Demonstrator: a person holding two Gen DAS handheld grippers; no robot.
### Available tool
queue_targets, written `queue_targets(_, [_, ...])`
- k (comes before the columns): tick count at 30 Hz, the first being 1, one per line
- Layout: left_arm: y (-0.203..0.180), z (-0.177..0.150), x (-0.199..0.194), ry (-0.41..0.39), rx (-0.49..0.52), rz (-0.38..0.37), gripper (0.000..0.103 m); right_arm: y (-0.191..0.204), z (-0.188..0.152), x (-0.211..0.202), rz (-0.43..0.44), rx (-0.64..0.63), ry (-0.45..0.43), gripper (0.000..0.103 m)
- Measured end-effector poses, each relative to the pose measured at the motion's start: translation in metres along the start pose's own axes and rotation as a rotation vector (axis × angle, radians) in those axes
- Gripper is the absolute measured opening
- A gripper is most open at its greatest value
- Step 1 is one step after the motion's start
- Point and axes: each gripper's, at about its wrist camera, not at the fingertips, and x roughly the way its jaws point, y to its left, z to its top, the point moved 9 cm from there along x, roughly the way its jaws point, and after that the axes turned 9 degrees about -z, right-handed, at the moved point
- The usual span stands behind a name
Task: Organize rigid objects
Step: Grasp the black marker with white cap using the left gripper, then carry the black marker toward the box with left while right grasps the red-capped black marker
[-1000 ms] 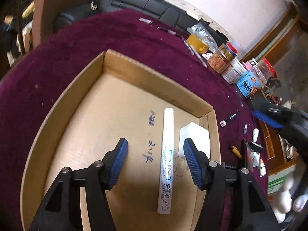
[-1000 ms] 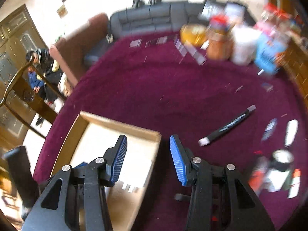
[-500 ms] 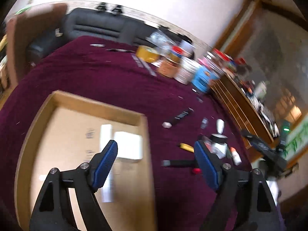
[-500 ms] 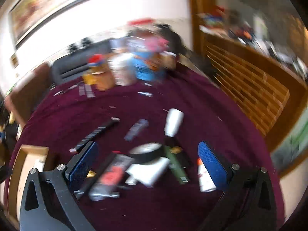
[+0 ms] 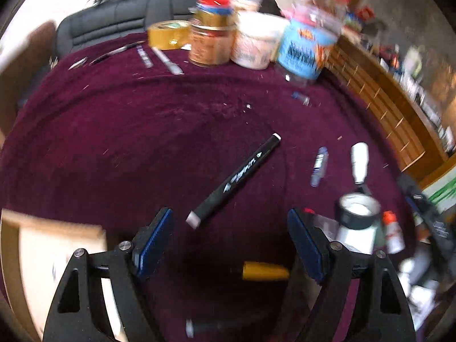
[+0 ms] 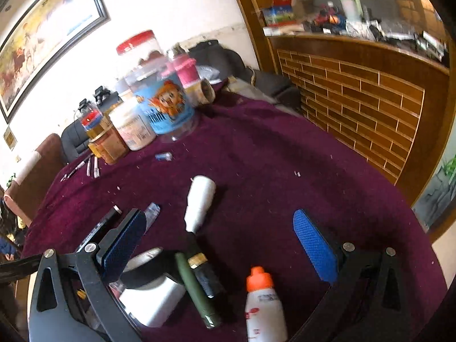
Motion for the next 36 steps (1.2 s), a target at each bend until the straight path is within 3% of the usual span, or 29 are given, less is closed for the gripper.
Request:
queue_targets(5, [-0.003,0.013,0.043,0.043,0.091,0.083,0.076,0.0,0.001,-0.001,0.034,0.027,0.009,0.103])
queue_targets(7, [-0.001,0.015,0.054,0.059,0.123,0.102,0.067,0.0,0.001,-0.002,0.037,0.027,0.005,0.103])
queue_targets(10, [-0.003,0.018,0.051,0.023,0.16,0.114,0.041,0.001,0.0,0.0,0.041,0.03,0.016,0.103])
queue_targets(11, [-0.005,0.017,0.049,0.021,0.164,0.106,0.02,0.001,-0.001,0.001,0.043,0.032,0.023,0.103])
queue_targets(12, [-0.008,0.017,0.049,0.026,0.167,0.098,0.012,0.001,-0.002,0.002,0.044,0.032,0.026,0.103])
queue_targets(15, [-0.009,0.013,0.046,0.018,0.161,0.098,0.011,0.001,-0.004,0.004,0.043,0.032,0.033,0.103])
queue_targets(19, [-0.017,0.011,0.022,-0.028,0.118,0.027,0.011,0.002,-0.005,0.005,0.034,0.024,0.032,0.103])
queue_targets(29, [-0.021,-0.028,-0.101,-0.222,0.006,-0.163,0.011,0.014,-0.01,0.004,0.066,-0.032,0.025,0.103])
queue_targets(32, [-0.009,-0.05,-0.136,-0.268,-0.032,-0.181,0.011,0.023,-0.01,-0.007,0.125,-0.035,0.03,0.096])
queue_targets(35, [0.005,-0.071,-0.166,-0.316,-0.032,-0.152,0.011,0.052,-0.024,-0.033,0.31,-0.033,0.109,0.094])
queue_targets(36, [0.011,-0.078,-0.174,-0.33,-0.035,-0.142,0.011,0.06,-0.029,-0.037,0.337,-0.047,0.13,0.094])
